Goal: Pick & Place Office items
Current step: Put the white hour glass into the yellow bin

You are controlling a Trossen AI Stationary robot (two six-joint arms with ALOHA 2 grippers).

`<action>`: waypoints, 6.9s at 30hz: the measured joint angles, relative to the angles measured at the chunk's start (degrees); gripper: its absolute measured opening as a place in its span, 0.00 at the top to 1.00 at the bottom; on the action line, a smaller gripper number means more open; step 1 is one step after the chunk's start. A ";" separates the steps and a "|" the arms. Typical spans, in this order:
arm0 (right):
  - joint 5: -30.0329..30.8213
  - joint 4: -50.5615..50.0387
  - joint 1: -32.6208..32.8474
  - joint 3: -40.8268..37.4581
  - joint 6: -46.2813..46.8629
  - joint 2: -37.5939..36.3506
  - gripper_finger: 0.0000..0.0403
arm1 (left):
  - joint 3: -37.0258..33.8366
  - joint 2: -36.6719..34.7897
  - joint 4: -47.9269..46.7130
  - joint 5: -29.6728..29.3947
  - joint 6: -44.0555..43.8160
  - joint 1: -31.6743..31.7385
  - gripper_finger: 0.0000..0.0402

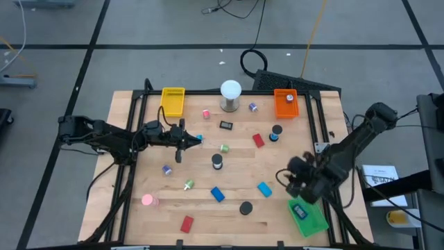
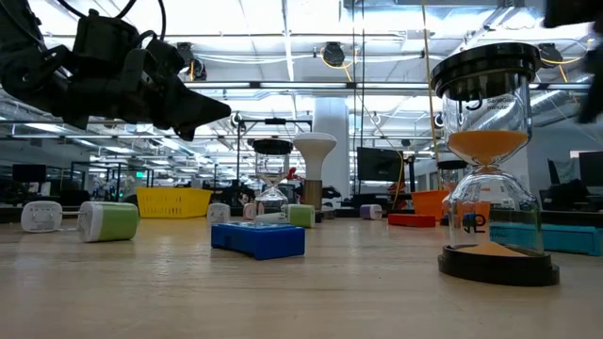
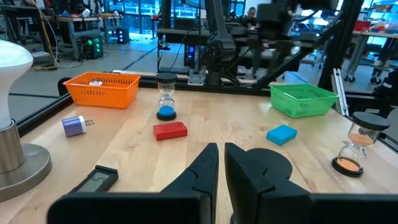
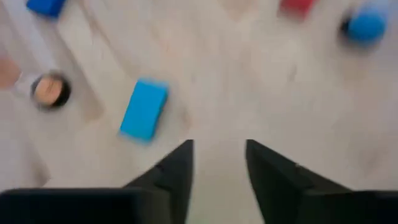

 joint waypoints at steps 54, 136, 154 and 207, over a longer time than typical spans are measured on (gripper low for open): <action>-33.07 73.63 -53.92 -24.64 -82.83 -8.95 1.00 | 62.94 20.27 -94.90 -19.17 -32.82 -18.04 0.11; -30.07 84.86 -59.84 -24.62 -91.28 -8.97 1.00 | 32.67 -2.25 -96.94 -24.44 -17.51 8.00 0.49; -30.27 84.80 -59.80 -24.62 -87.63 -8.97 1.00 | 26.29 -1.31 -92.84 -21.75 -23.86 6.33 0.42; -30.07 85.21 -59.43 -24.62 -86.23 -8.97 1.00 | 44.60 0.86 -102.67 -28.43 -14.73 12.52 0.47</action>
